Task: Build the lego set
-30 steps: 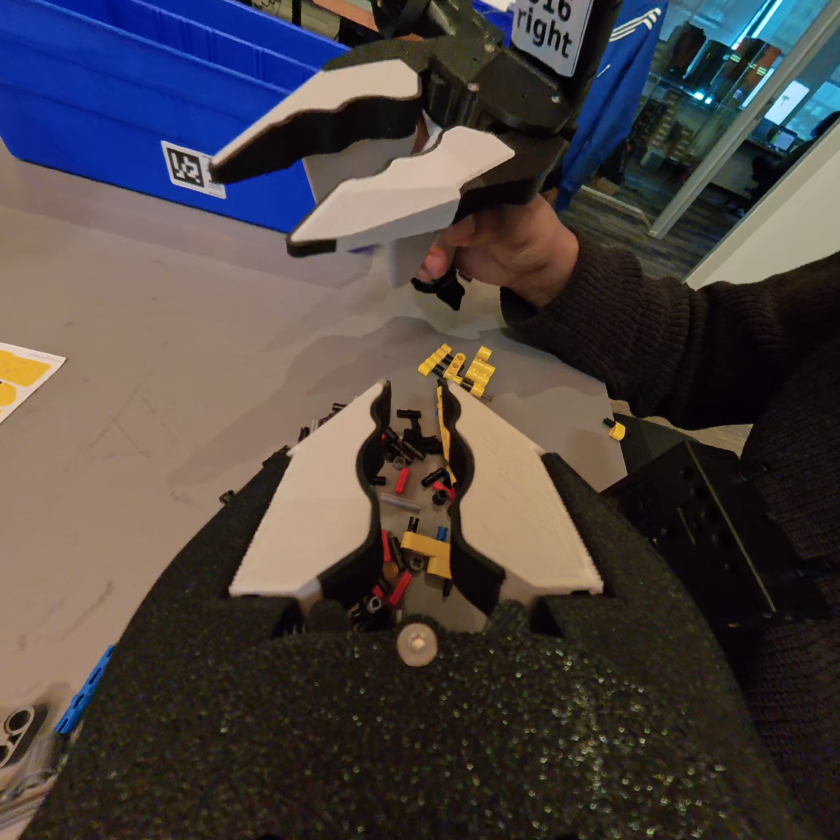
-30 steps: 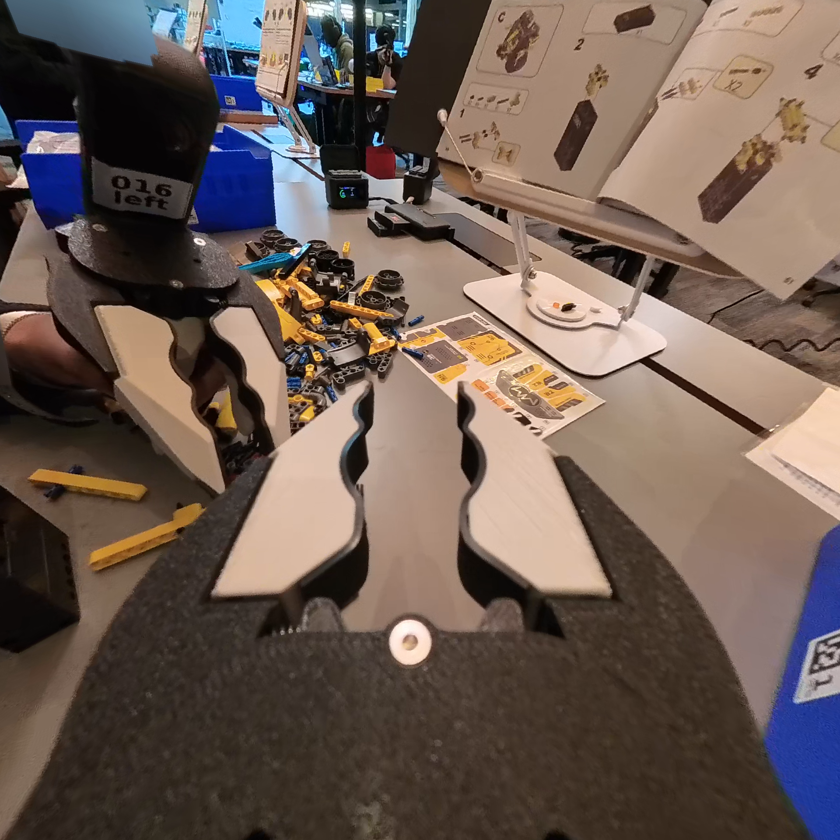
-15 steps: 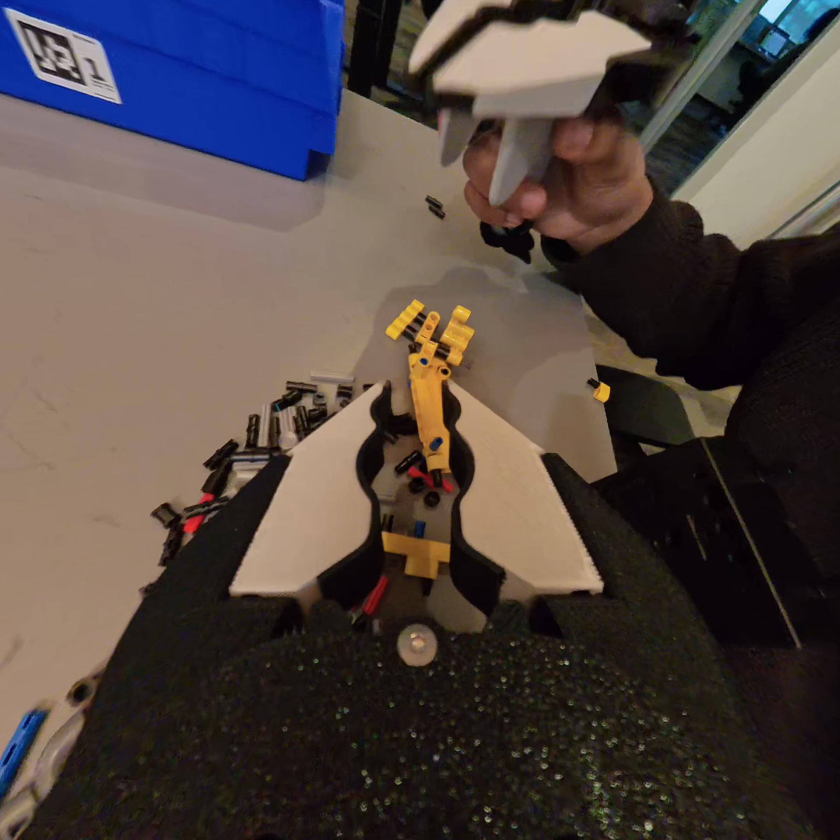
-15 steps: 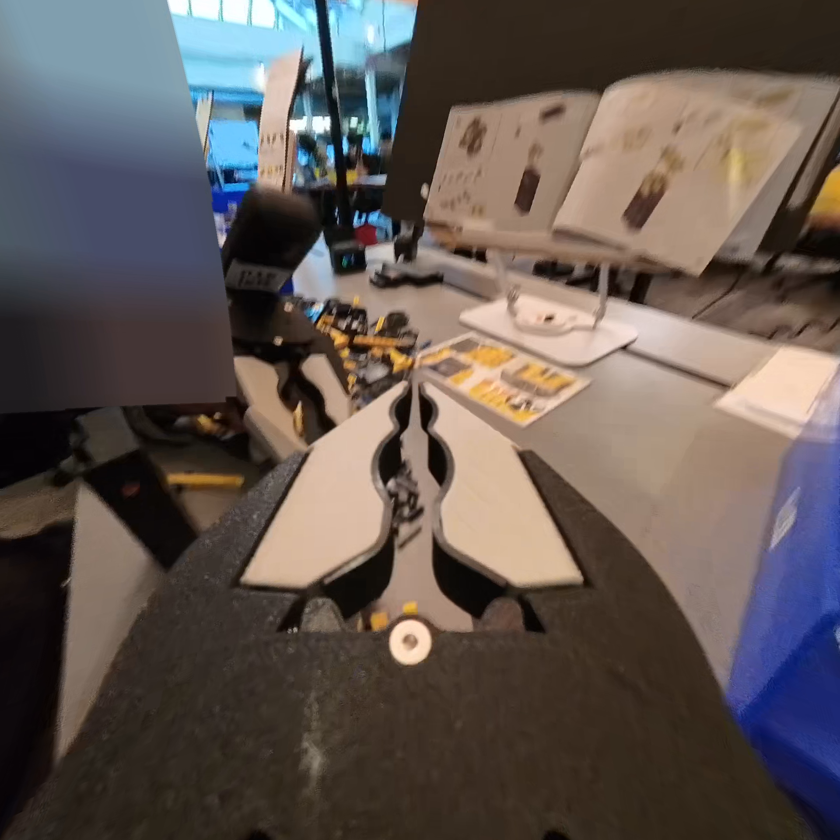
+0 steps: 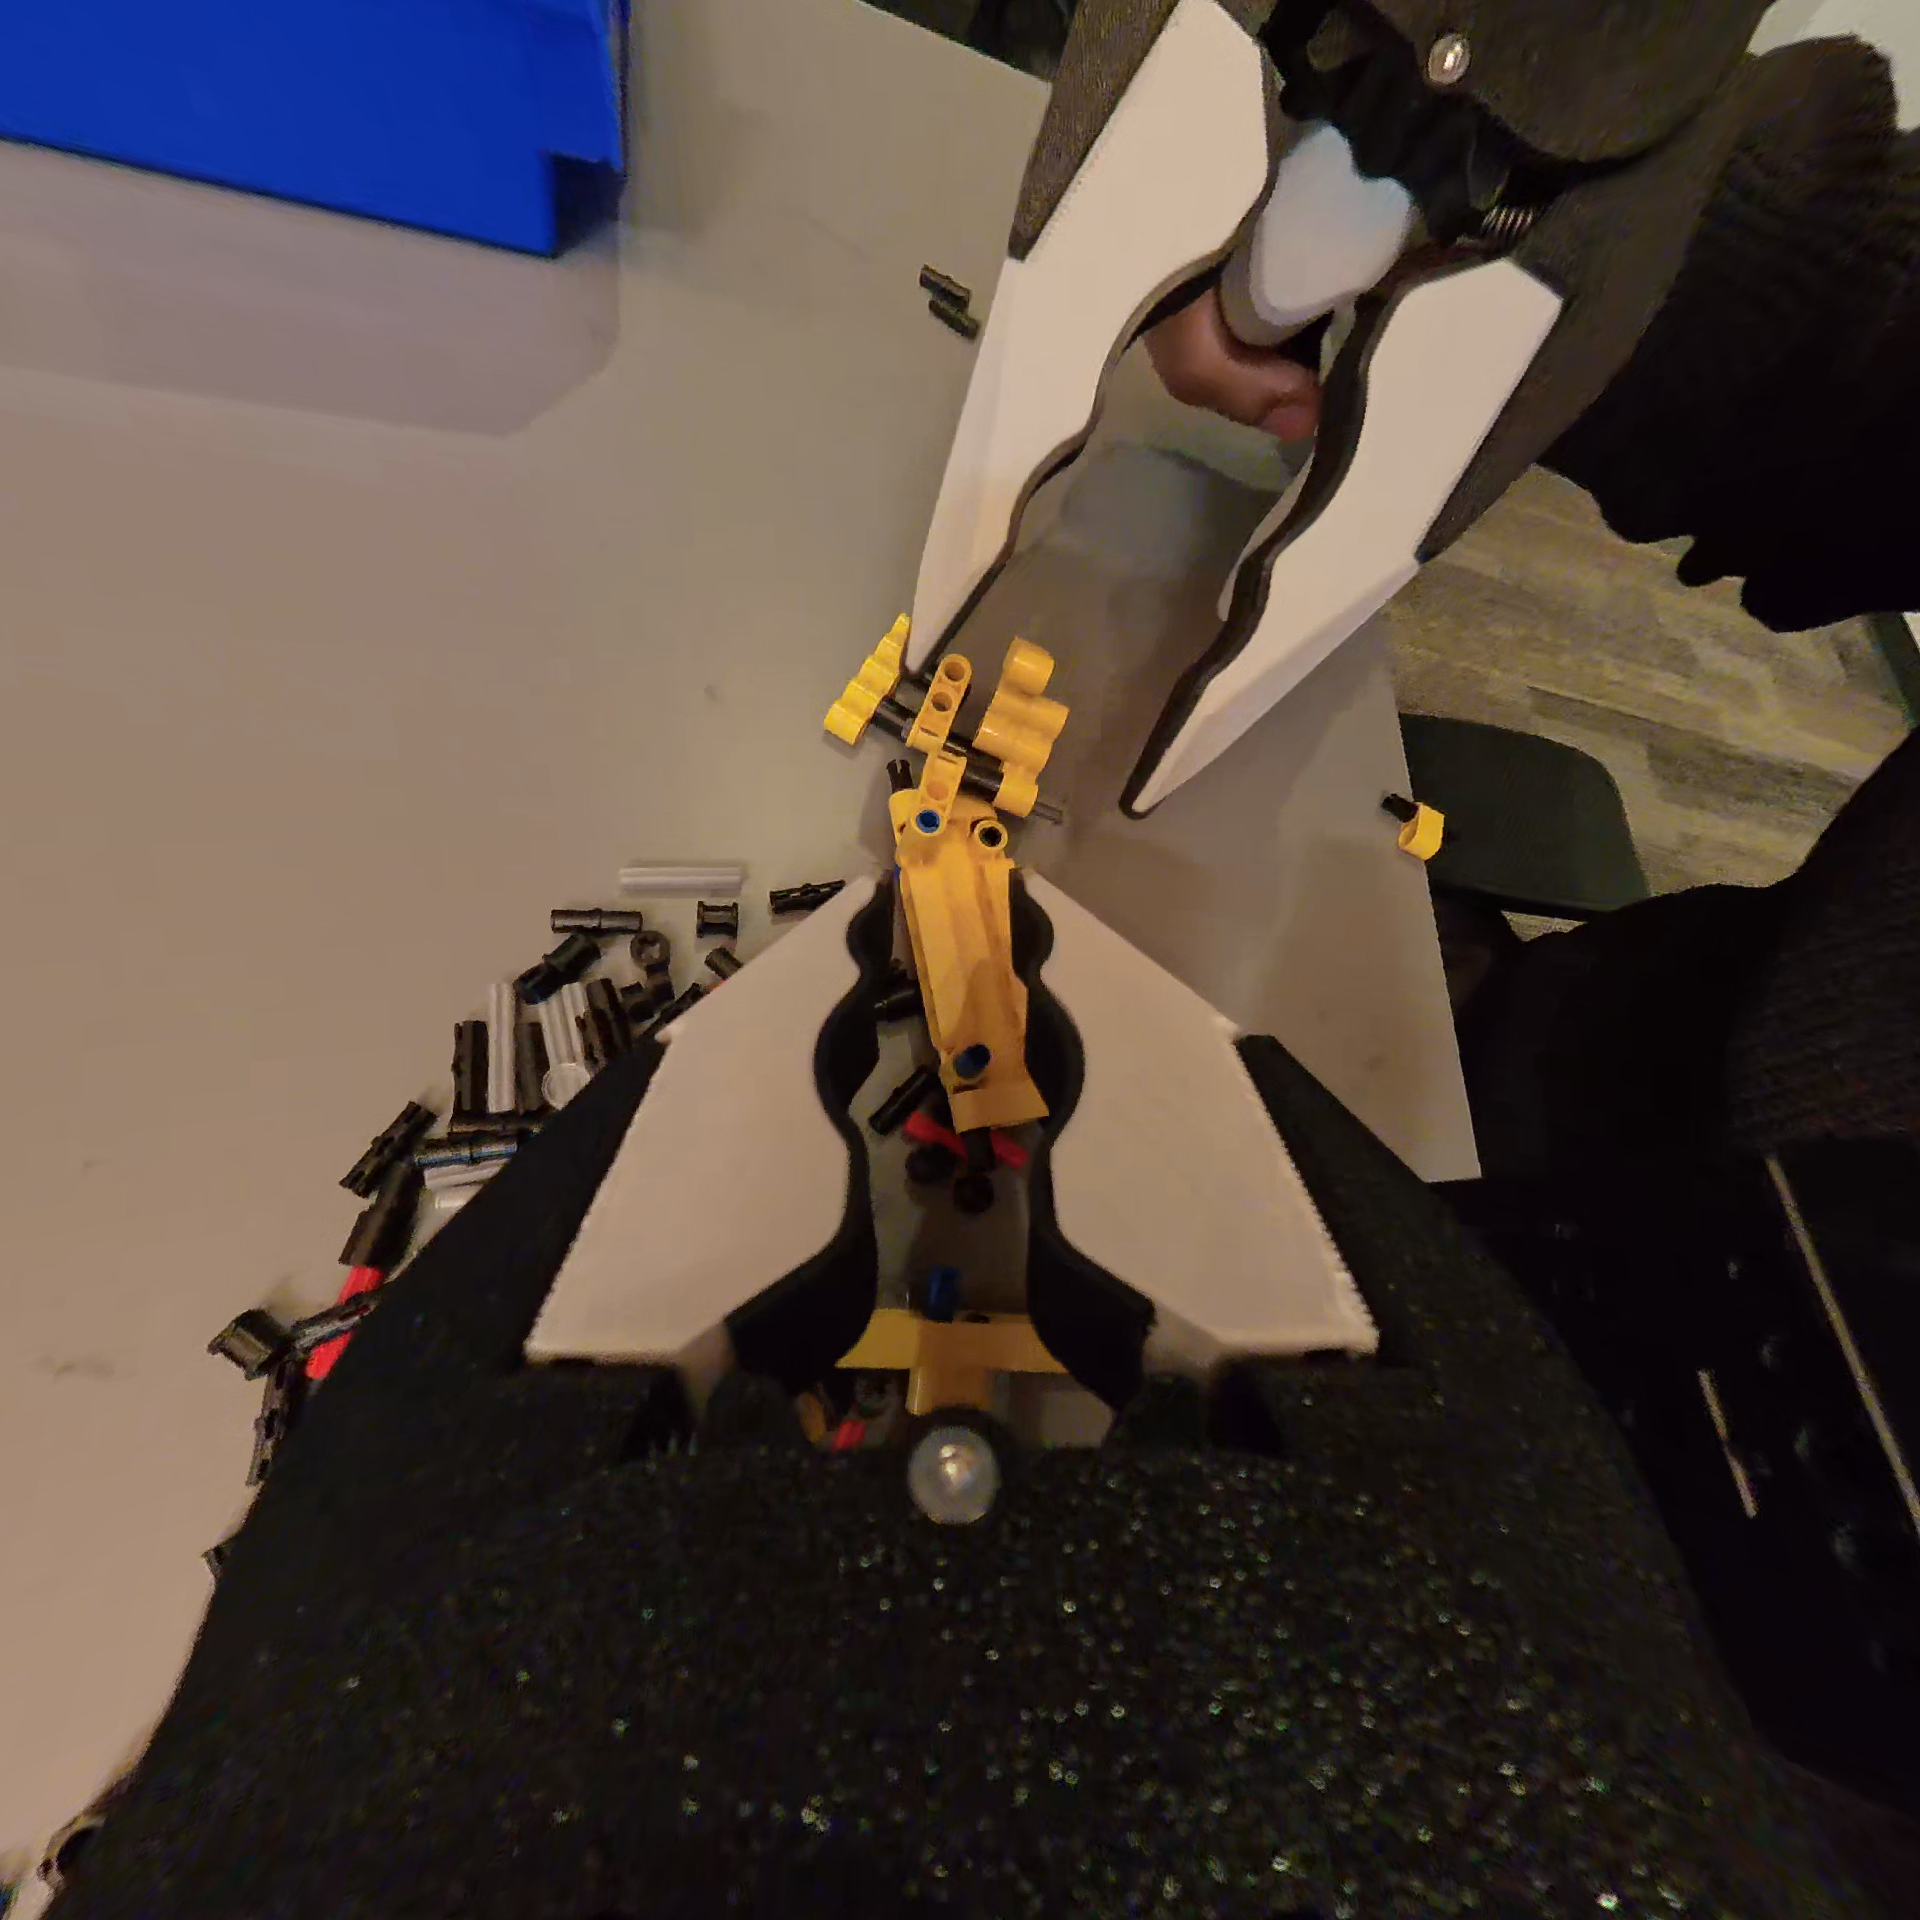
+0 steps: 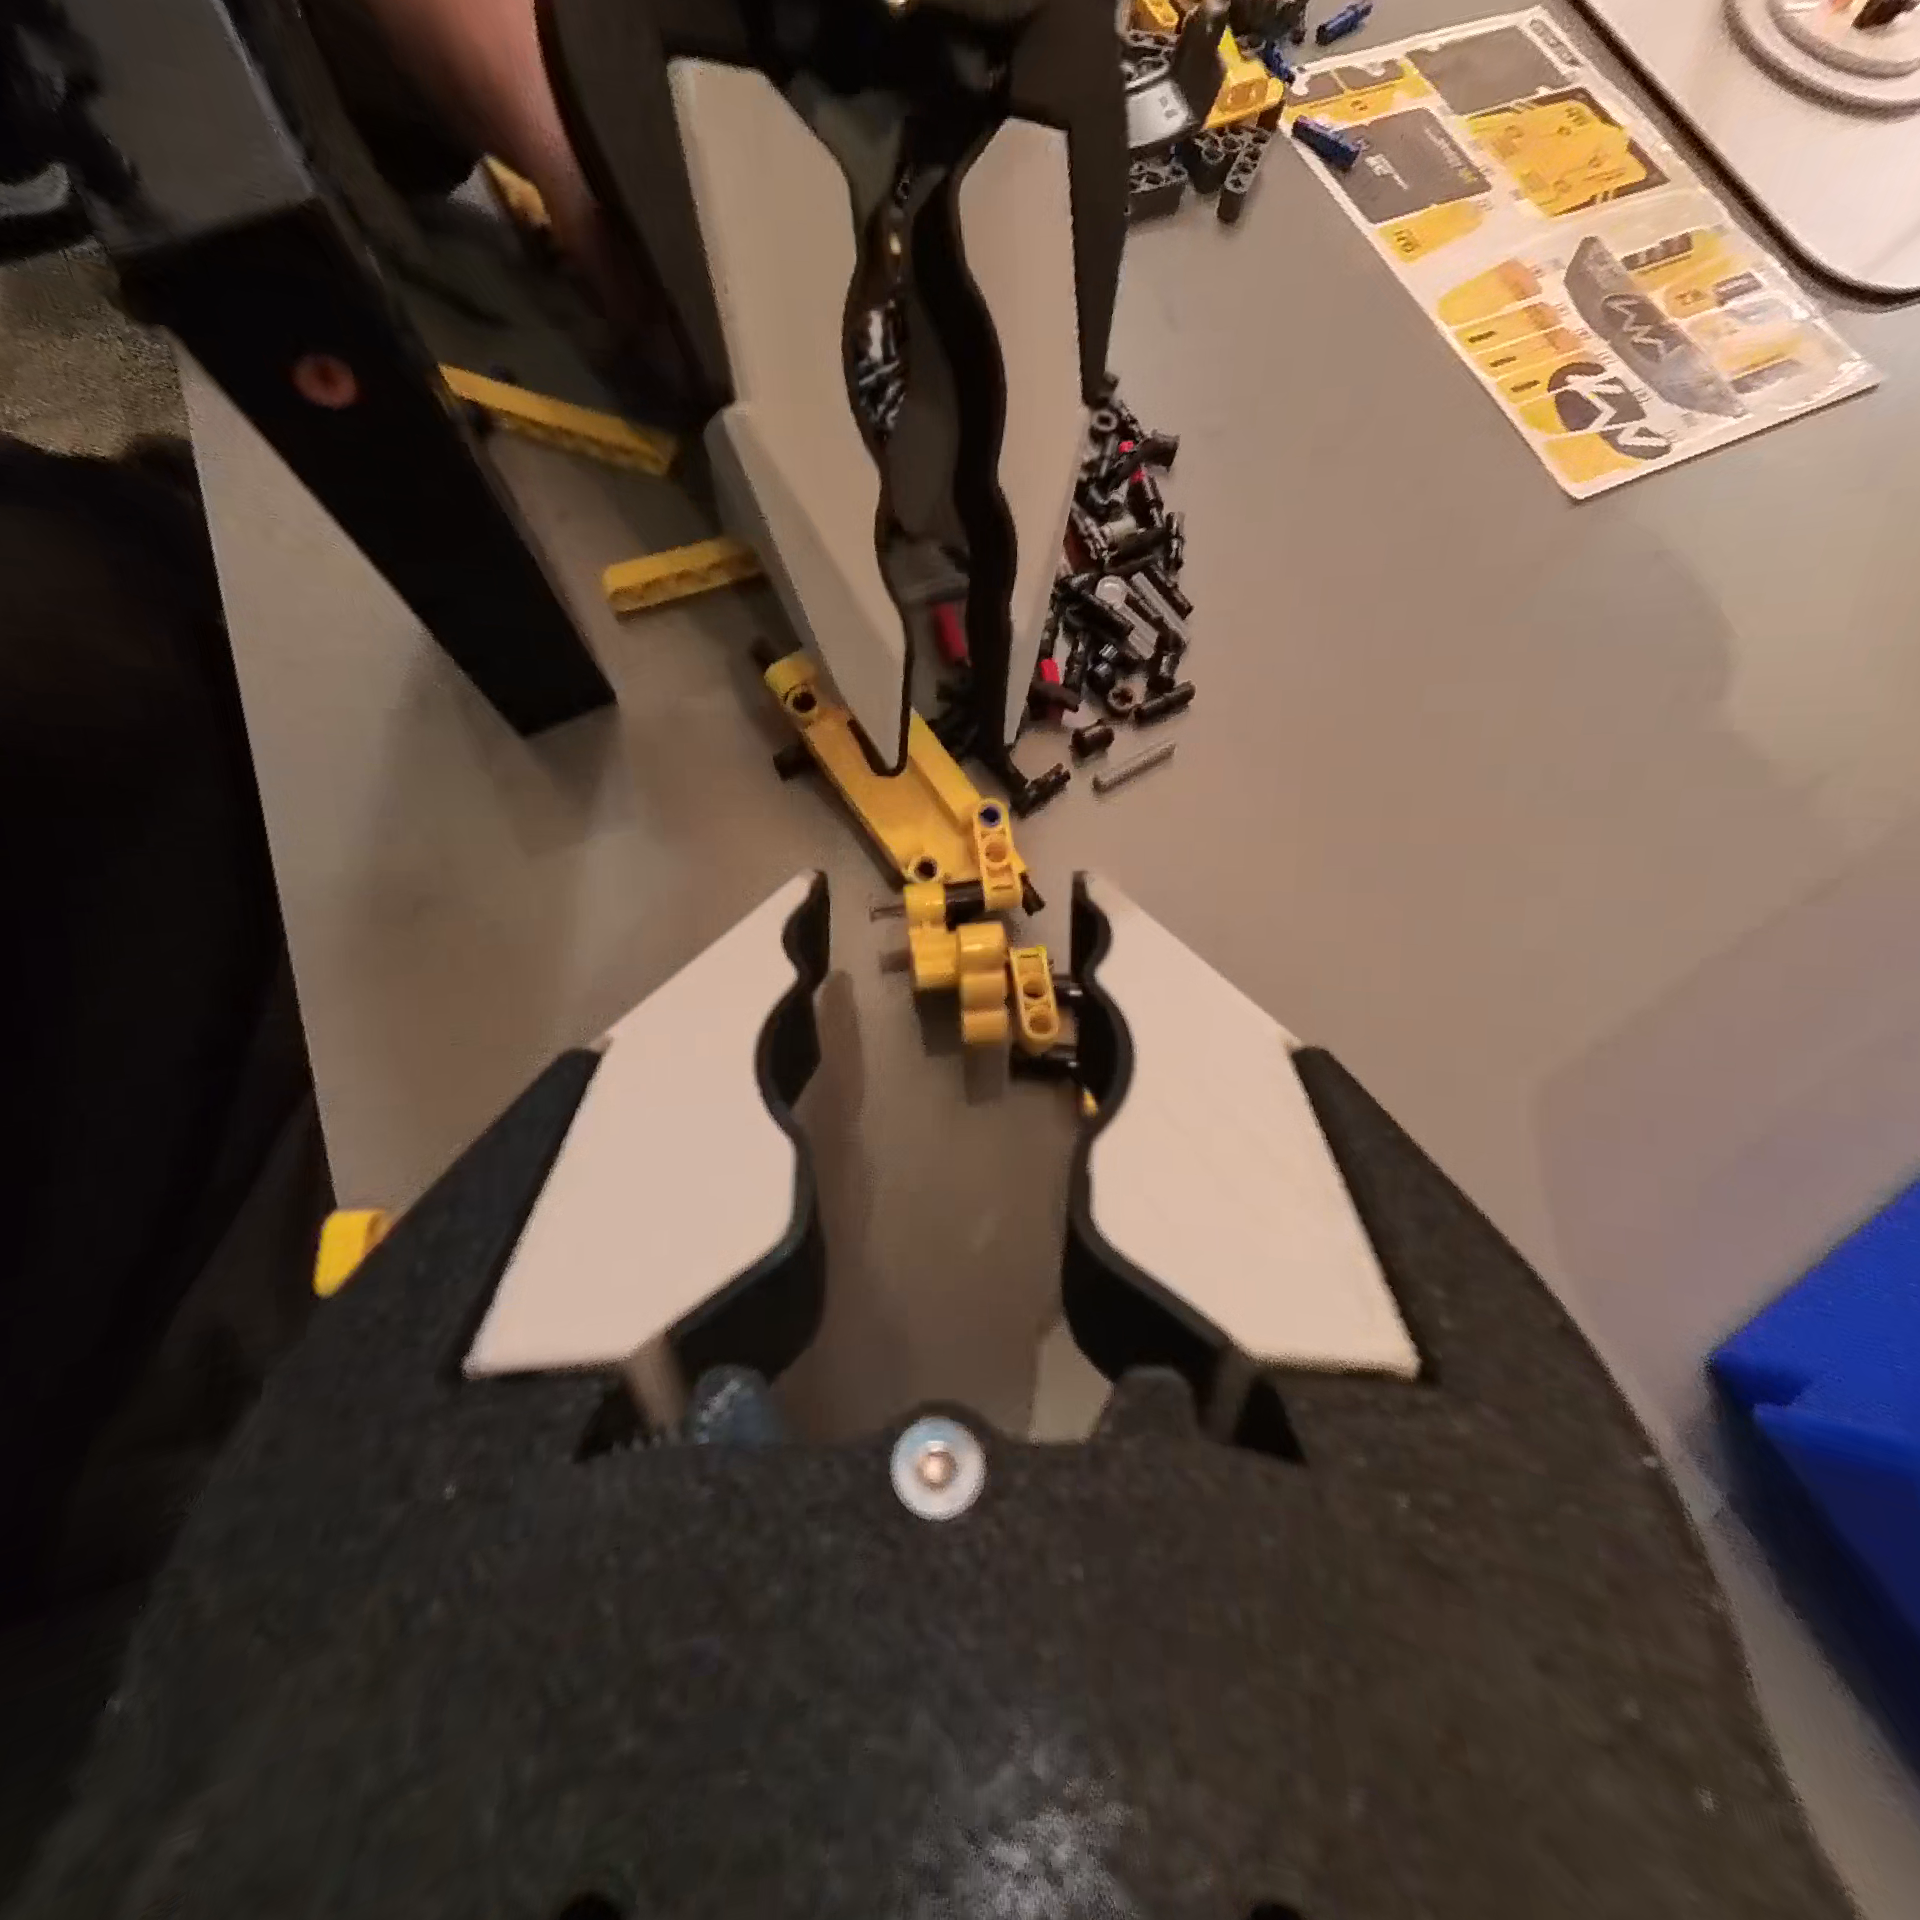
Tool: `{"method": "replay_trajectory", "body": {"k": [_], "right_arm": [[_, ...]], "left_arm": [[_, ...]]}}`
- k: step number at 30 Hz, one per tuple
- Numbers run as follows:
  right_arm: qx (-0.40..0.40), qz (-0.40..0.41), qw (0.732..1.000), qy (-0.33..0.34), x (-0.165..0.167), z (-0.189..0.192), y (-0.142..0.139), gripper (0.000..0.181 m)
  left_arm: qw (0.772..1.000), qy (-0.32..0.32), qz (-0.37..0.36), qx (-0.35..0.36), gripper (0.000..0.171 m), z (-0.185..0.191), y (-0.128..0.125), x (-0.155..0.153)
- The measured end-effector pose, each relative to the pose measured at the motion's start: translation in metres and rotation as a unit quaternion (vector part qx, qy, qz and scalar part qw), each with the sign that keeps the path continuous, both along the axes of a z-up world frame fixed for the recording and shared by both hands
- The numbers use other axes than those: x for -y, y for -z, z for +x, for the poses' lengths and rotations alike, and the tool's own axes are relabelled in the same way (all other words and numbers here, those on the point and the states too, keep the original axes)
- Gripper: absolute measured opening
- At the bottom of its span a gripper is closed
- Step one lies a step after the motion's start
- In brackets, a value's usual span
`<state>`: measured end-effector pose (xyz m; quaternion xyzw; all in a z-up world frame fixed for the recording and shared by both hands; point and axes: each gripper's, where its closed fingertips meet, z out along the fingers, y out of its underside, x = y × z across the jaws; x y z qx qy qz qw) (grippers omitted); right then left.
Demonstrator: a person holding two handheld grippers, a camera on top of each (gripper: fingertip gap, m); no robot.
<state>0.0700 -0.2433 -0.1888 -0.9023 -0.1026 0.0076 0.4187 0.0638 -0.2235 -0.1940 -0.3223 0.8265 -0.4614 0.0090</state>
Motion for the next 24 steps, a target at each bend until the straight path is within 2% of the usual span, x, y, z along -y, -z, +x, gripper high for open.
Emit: {"method": "replay_trajectory", "body": {"k": [13,18,24], "right_arm": [[-0.006,0.015,0.999,-0.043,-0.005,-0.001,0.009,0.047],[-0.006,0.018,0.998,-0.053,-0.005,-0.001,0.010,0.033],[-0.012,0.022,0.998,-0.055,-0.005,-0.002,0.010,0.032]], "left_arm": [[1.000,0.014,0.020,0.019,0.022,0.005,0.003,0.011],[0.999,0.017,0.036,0.028,0.022,0.004,0.006,0.012],[0.999,0.020,0.034,0.028,0.022,0.003,0.005,0.013]]}}
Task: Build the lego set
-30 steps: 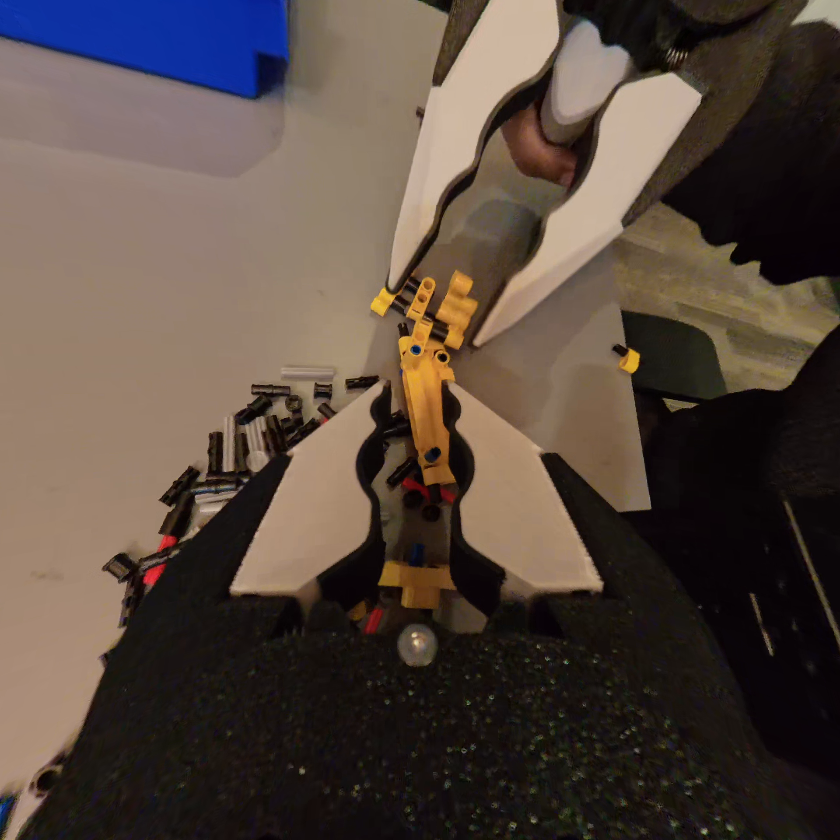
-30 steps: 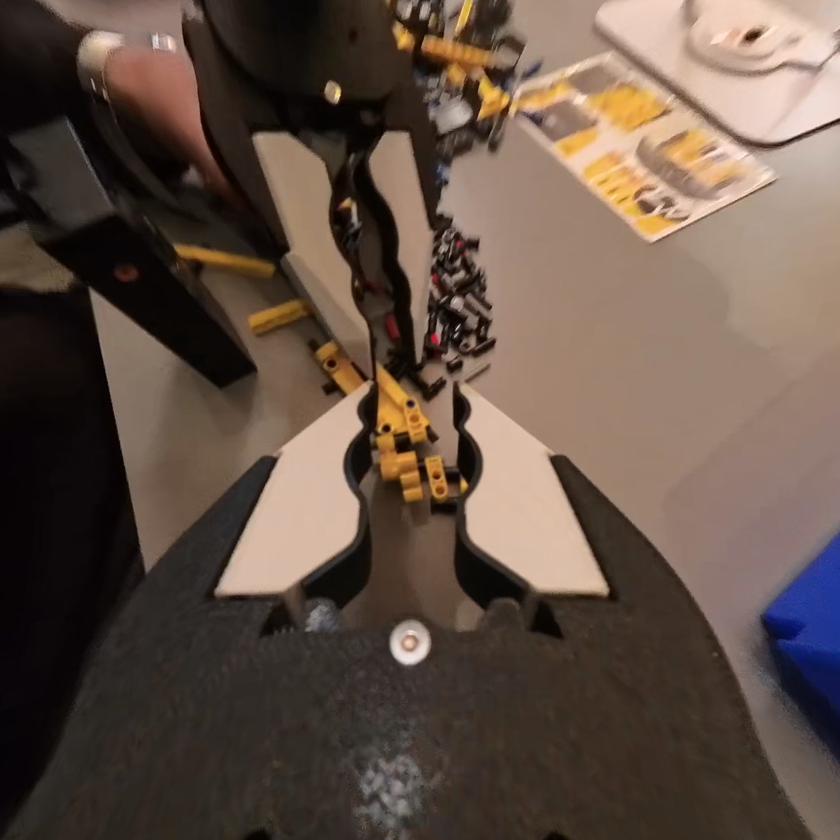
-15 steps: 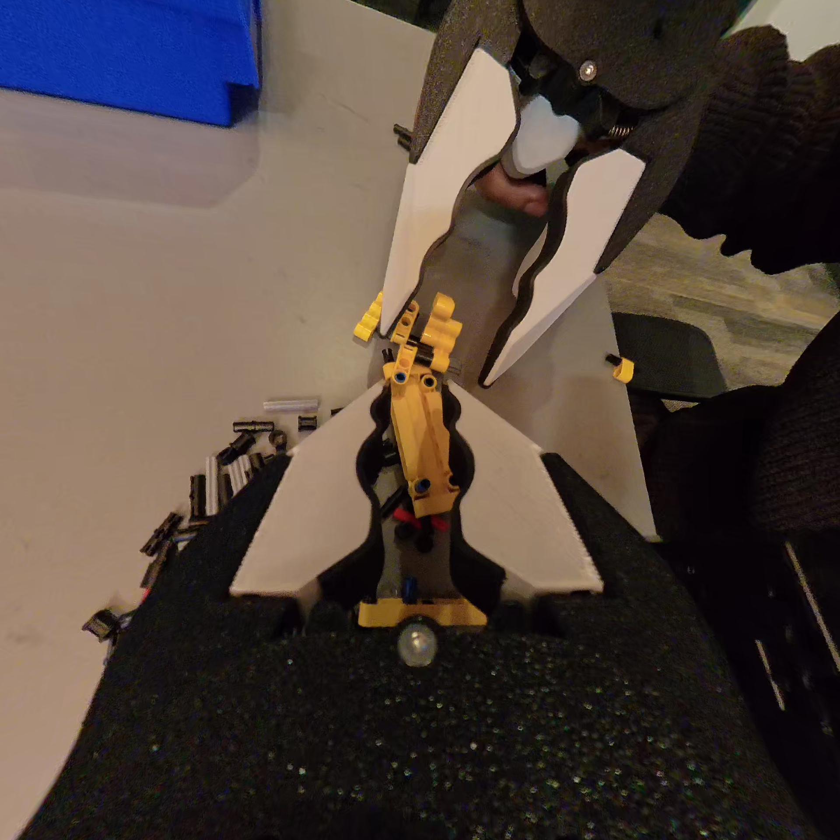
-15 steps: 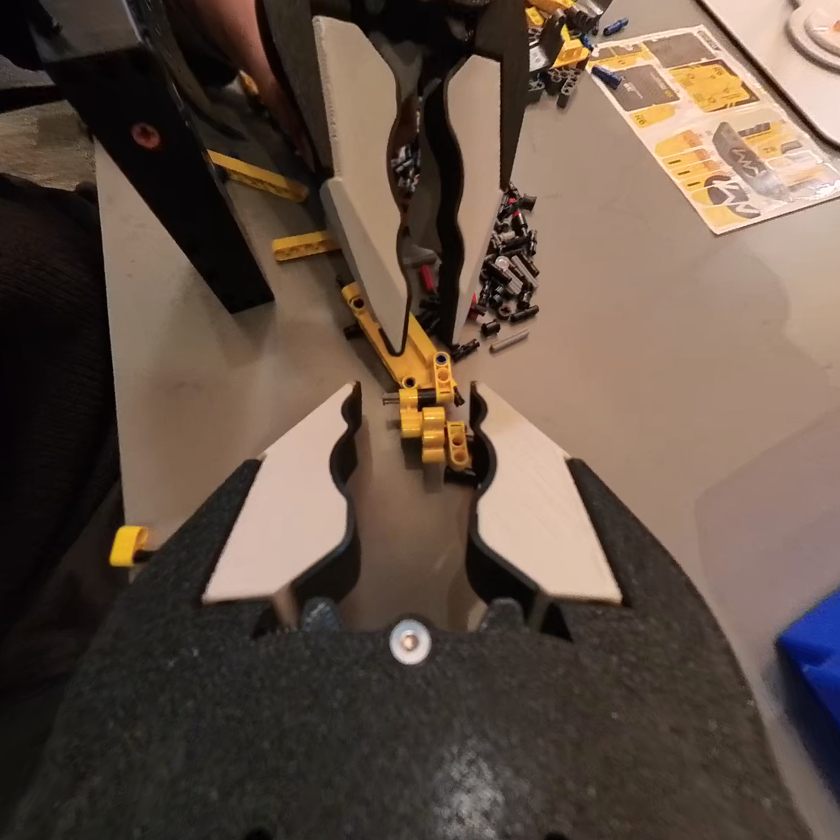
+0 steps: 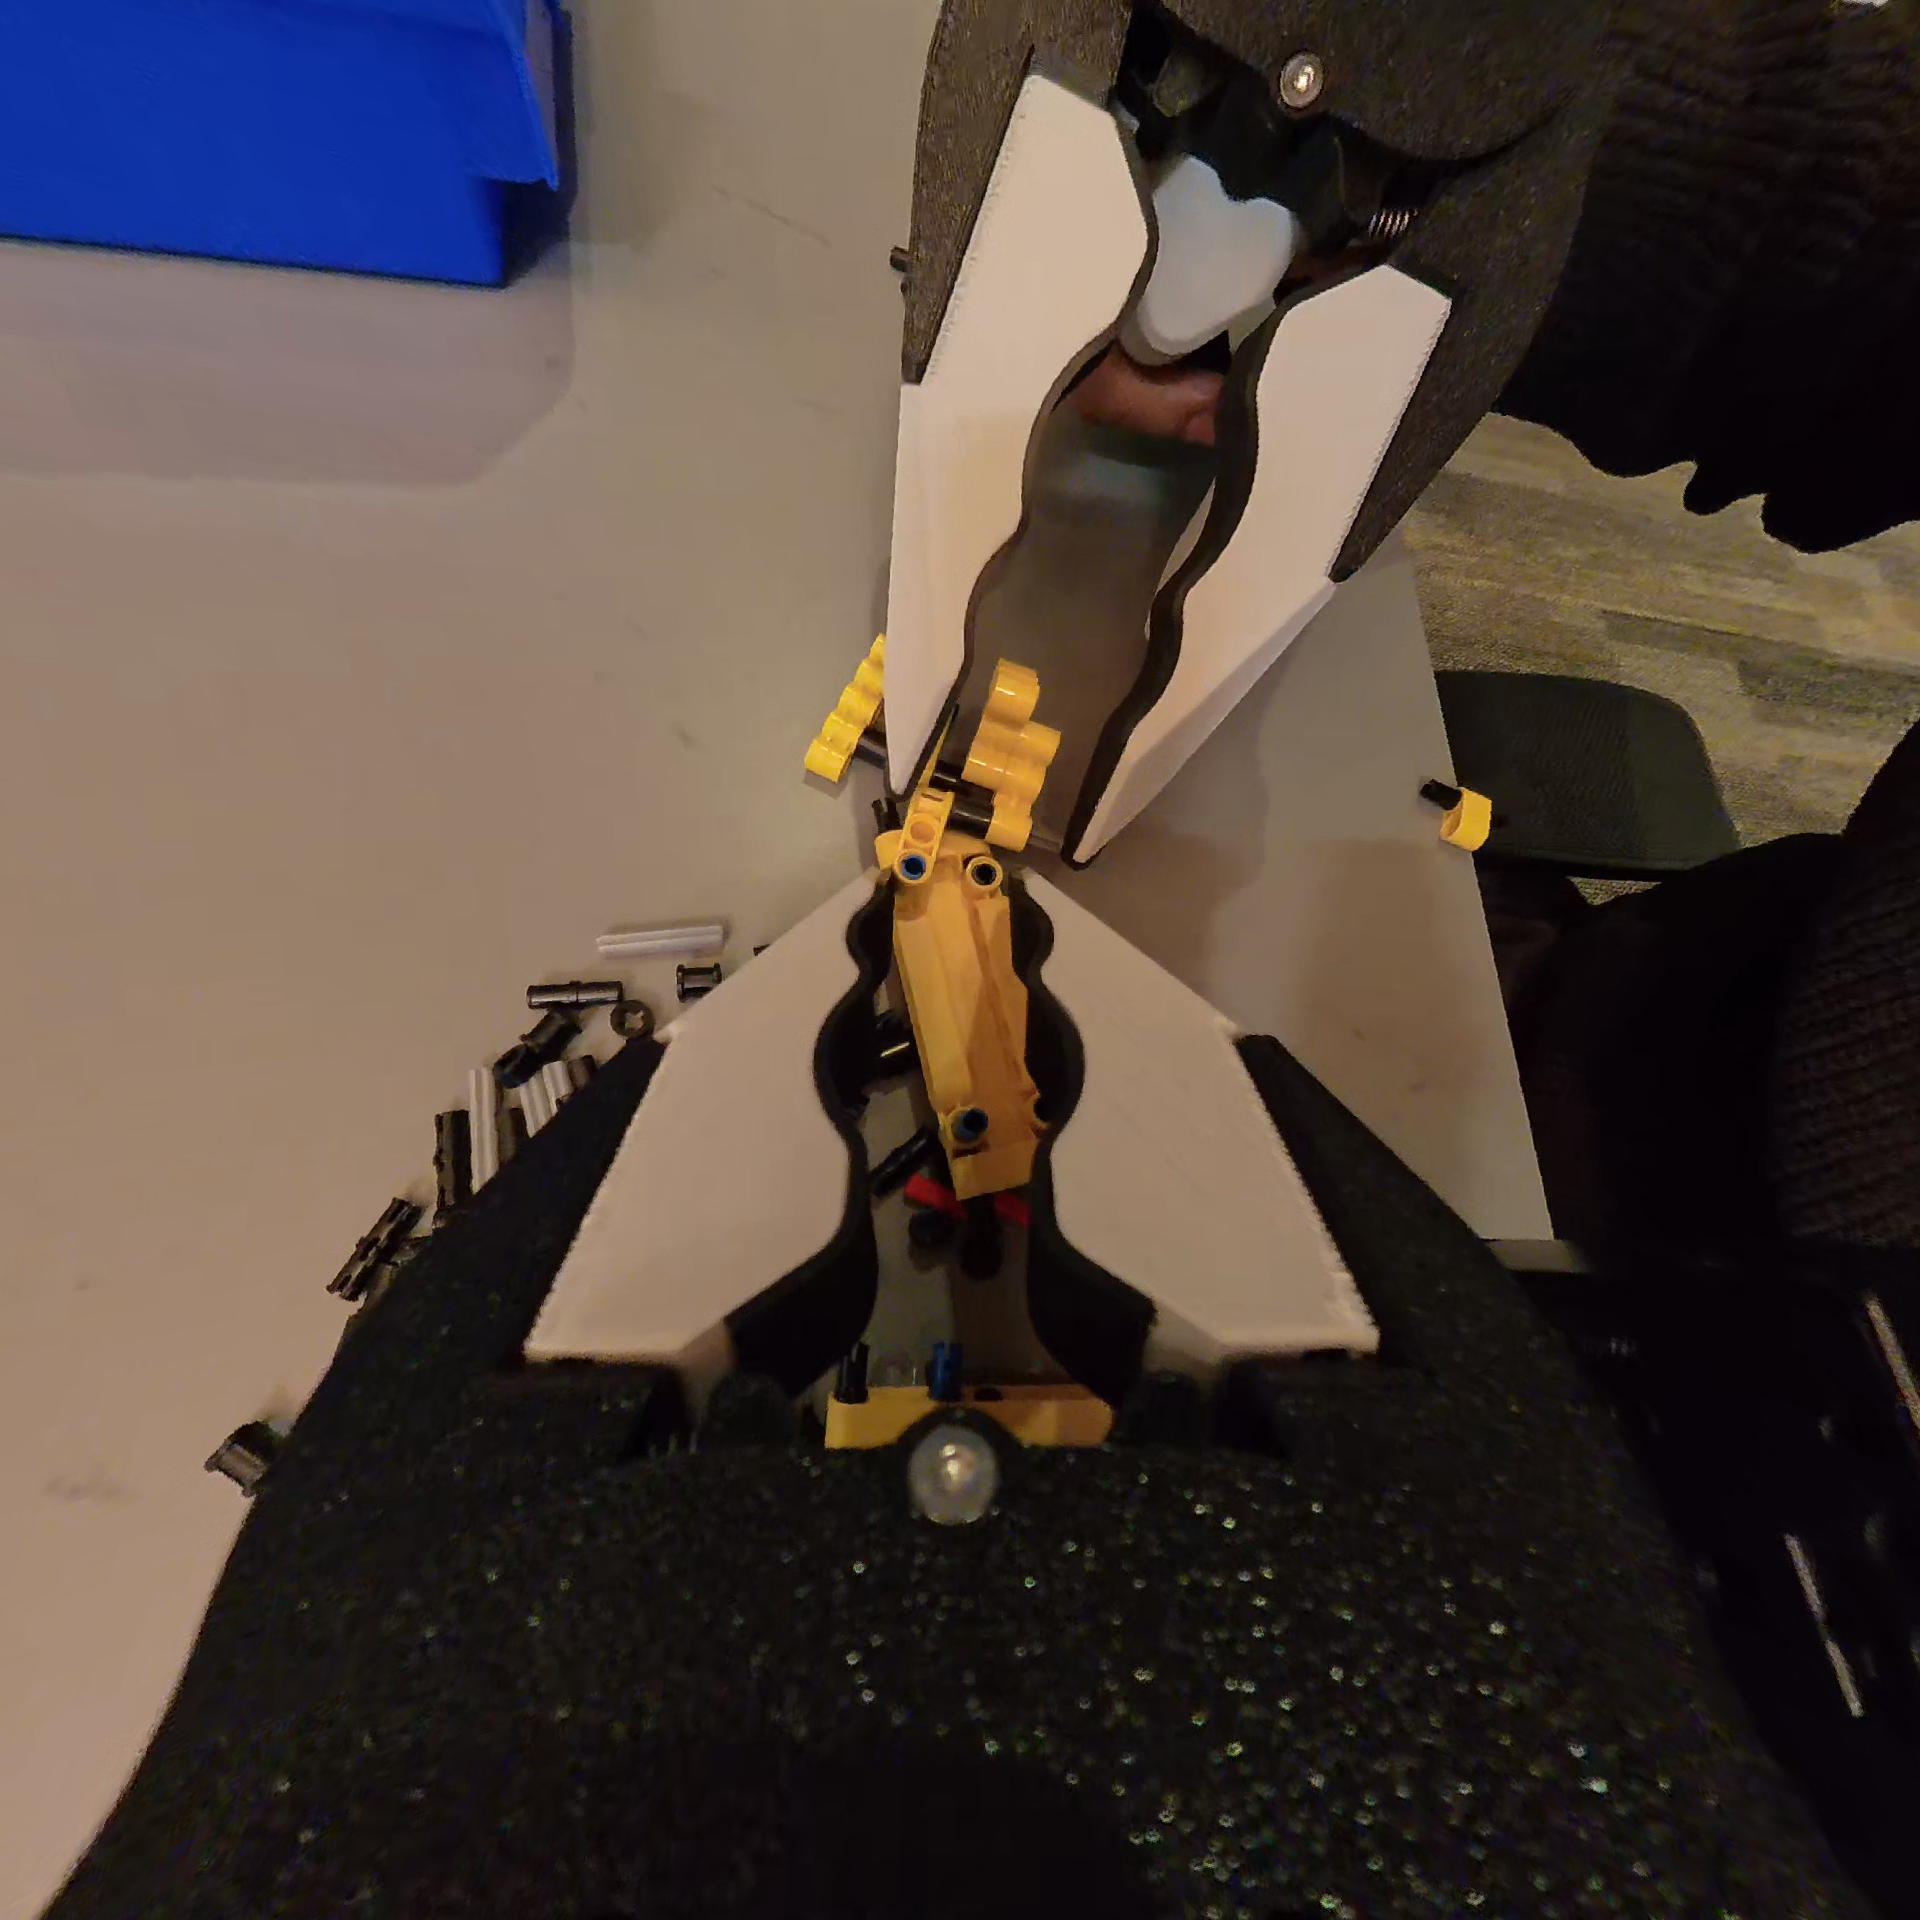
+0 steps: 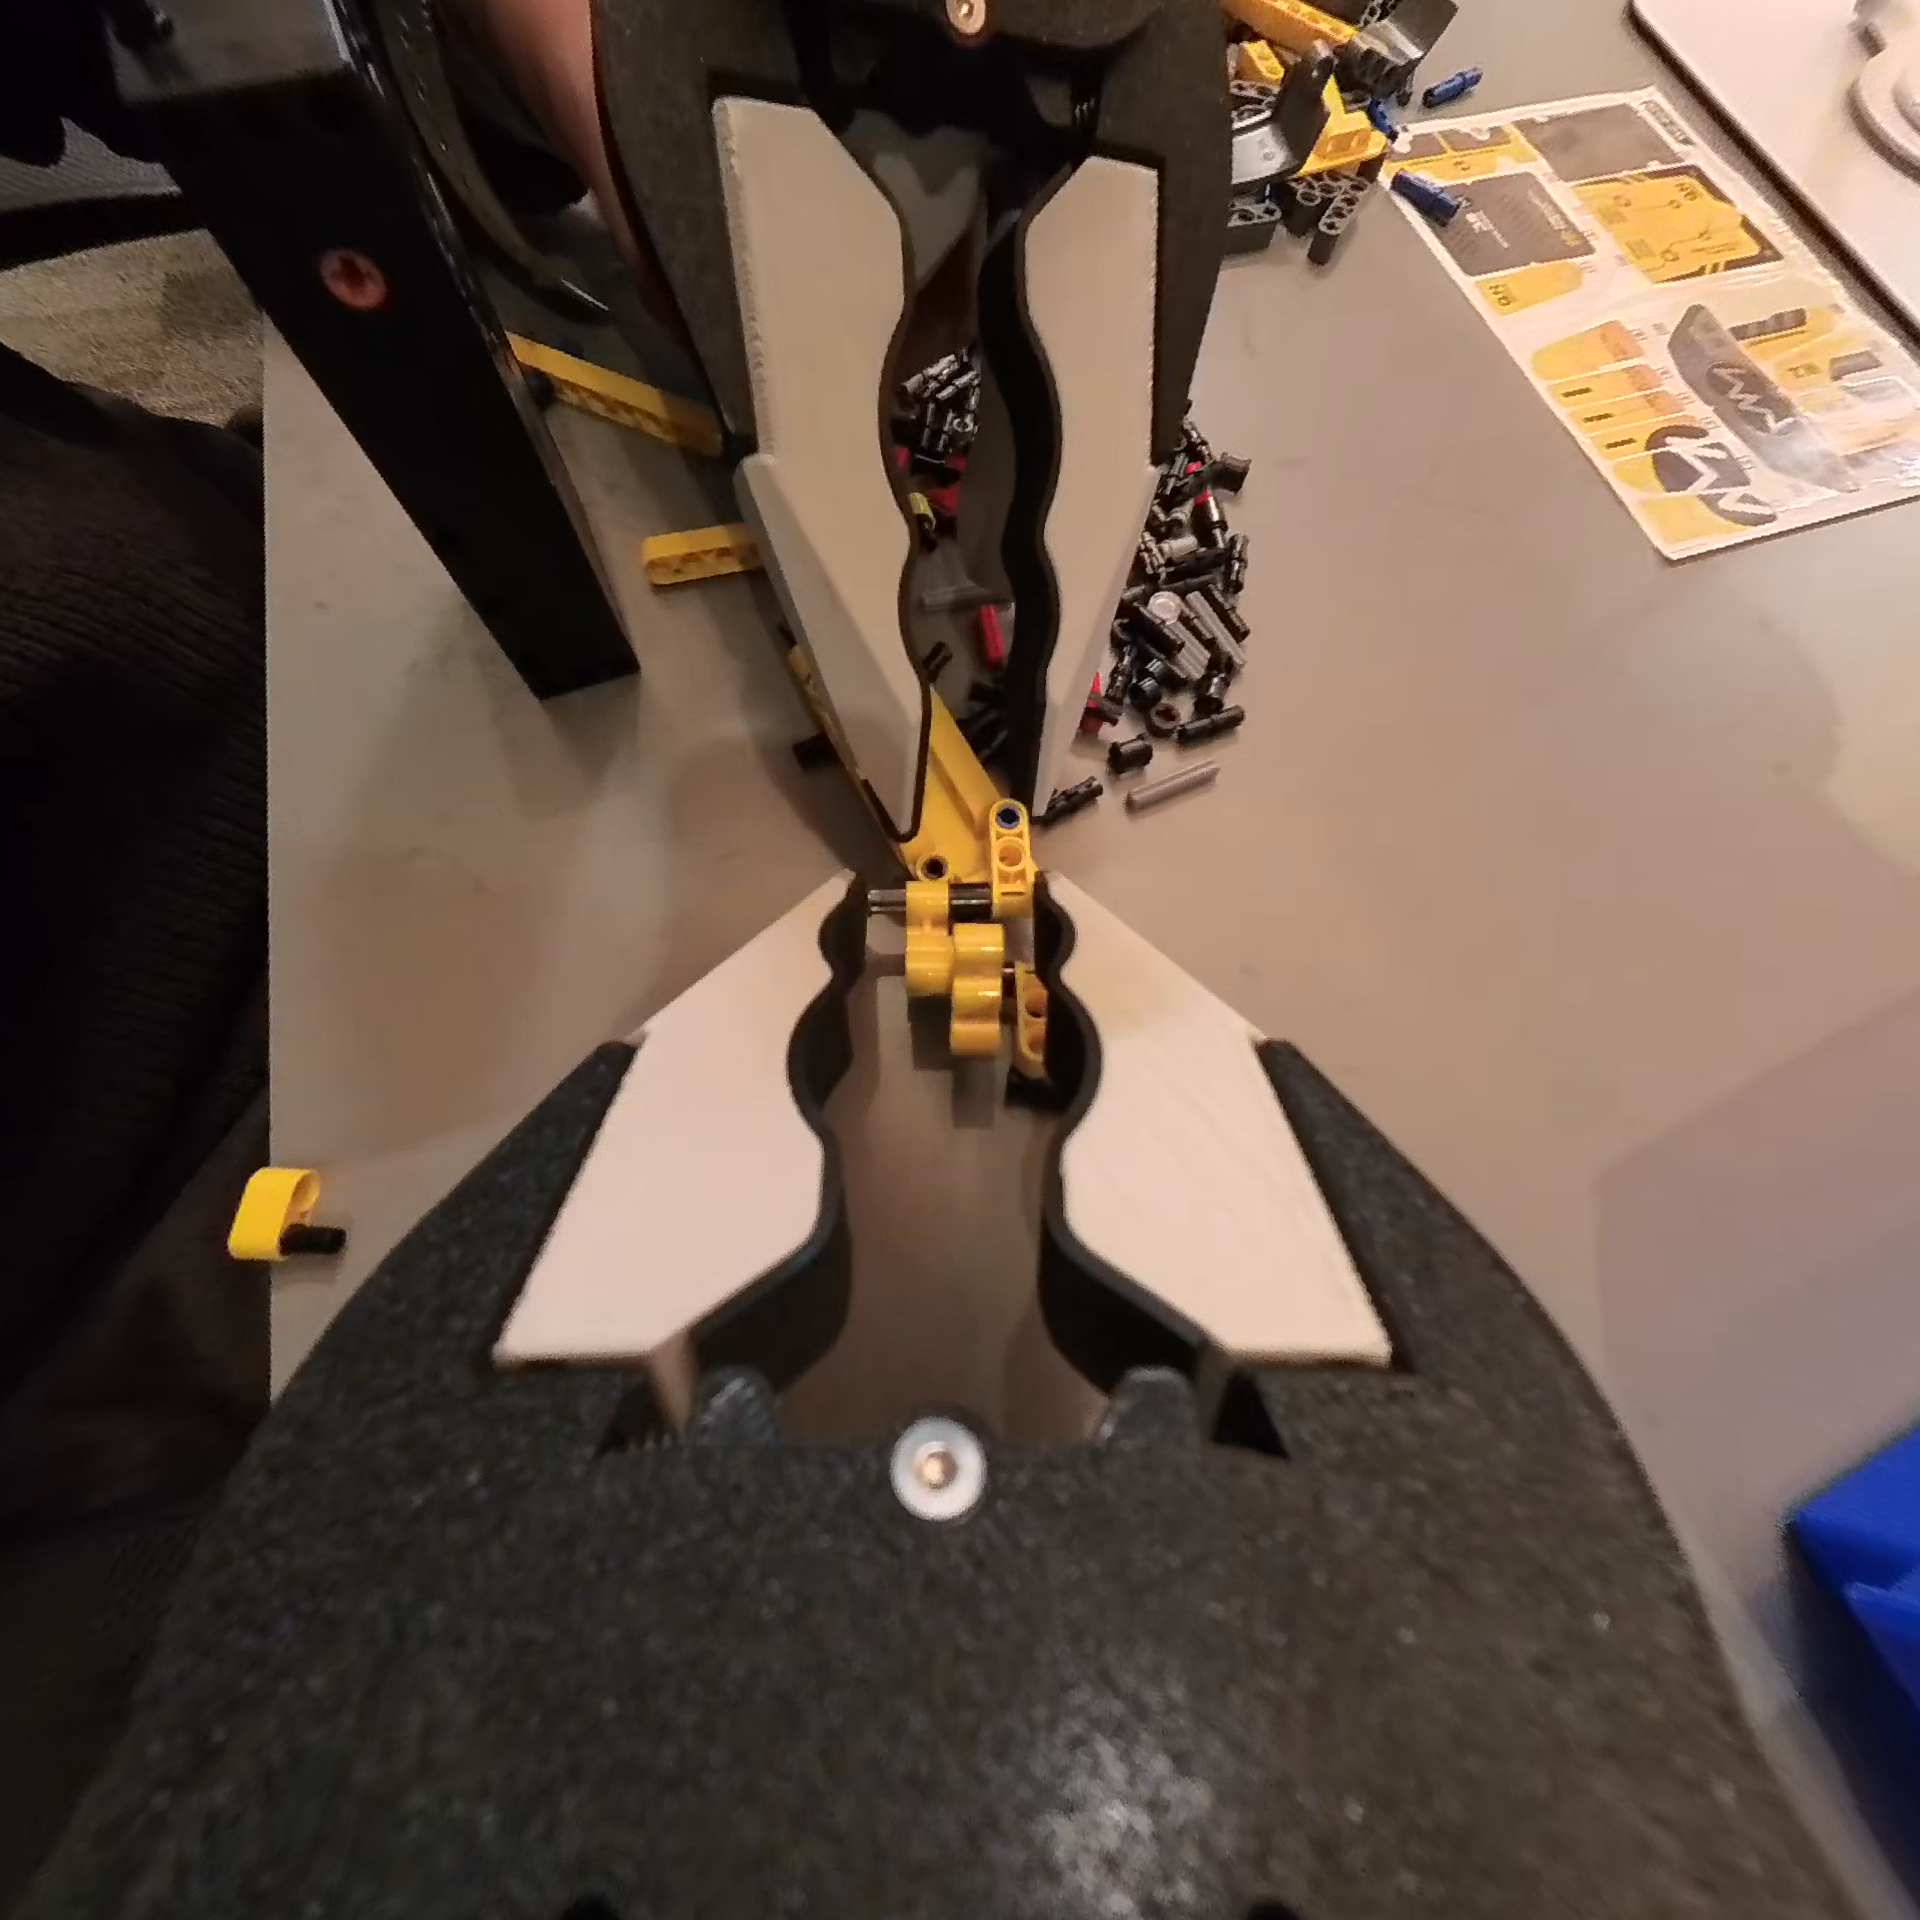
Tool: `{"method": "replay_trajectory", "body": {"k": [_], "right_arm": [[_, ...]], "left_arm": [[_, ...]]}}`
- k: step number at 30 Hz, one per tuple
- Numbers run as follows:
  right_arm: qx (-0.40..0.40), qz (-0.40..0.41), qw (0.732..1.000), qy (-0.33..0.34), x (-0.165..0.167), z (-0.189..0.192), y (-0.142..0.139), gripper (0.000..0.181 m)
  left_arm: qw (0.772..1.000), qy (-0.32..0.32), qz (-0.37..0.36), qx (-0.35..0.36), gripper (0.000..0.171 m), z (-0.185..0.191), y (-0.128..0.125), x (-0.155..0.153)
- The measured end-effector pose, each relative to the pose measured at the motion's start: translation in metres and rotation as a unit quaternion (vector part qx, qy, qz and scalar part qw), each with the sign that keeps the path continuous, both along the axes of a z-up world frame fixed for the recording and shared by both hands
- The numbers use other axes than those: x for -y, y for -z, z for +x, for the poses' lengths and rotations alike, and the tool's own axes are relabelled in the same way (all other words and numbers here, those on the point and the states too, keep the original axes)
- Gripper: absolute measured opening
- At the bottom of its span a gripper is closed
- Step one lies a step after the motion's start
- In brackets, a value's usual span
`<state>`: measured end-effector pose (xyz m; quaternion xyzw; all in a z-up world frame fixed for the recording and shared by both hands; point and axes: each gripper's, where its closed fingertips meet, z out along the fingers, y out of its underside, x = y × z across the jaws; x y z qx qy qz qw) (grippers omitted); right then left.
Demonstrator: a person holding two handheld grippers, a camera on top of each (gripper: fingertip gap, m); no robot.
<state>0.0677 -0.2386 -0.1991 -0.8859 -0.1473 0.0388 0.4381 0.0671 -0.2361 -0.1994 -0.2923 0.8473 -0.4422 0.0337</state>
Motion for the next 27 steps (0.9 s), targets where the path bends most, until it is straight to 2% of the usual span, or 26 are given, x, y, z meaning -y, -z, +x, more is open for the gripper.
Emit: {"method": "replay_trajectory", "body": {"k": [17,21,27], "right_arm": [[-0.008,-0.009,1.000,0.004,-0.0009,-0.0019,0.0039,0.033],[0.003,-0.017,1.000,0.026,0.0004,0.0048,0.0065,0.048],[-0.004,-0.017,0.999,0.031,0.0071,0.0015,0.0066,0.043]], "left_arm": [[1.000,0.001,0.017,0.004,0.020,-0.0008,0.0046,0.0004],[1.000,0.005,0.024,0.010,0.018,-0.0018,0.0054,0.0007],[1.000,0.006,0.027,0.011,0.012,-0.0021,0.0062,0.0005]]}}
